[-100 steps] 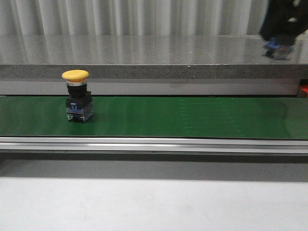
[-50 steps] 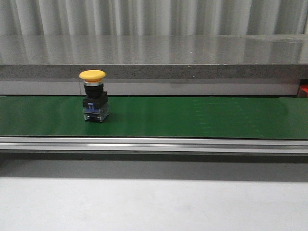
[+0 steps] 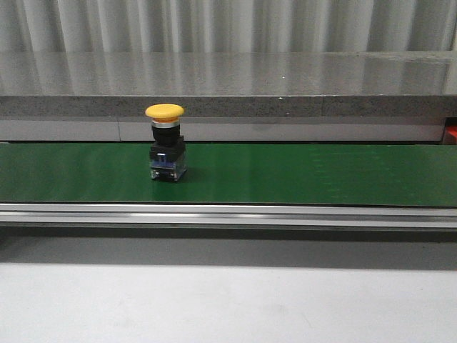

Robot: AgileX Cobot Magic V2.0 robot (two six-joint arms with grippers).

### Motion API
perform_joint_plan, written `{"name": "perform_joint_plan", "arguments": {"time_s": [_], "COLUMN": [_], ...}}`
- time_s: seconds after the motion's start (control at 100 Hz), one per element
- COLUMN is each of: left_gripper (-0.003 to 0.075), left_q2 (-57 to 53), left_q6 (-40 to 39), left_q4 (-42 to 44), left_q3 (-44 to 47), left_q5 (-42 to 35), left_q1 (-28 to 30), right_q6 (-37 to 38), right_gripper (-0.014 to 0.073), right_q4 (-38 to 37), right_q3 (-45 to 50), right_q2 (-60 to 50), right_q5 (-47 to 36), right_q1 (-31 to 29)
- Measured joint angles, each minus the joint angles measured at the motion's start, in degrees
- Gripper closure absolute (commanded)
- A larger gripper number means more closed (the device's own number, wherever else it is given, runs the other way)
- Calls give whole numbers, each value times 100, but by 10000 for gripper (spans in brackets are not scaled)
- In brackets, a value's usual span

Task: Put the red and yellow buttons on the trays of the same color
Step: 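Carry the red button into the red tray and open the right gripper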

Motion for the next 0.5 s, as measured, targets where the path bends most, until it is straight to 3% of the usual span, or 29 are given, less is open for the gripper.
{"name": "perform_joint_plan", "arguments": {"time_s": [0.36,0.5], "left_gripper": [741,741], "left_q2": [0,0], "left_q6": [0,0], "left_q4": [0,0], "left_q3": [0,0], "left_q5": [-4,-4], "left_q1": [-14,-14], "right_q6": [0,0], "right_gripper": [592,483], "right_q4": [70,70], "right_q3": [-244,-244], "right_q2": [582,636], "right_q5": [57,57], "right_q1": [0,0]}}
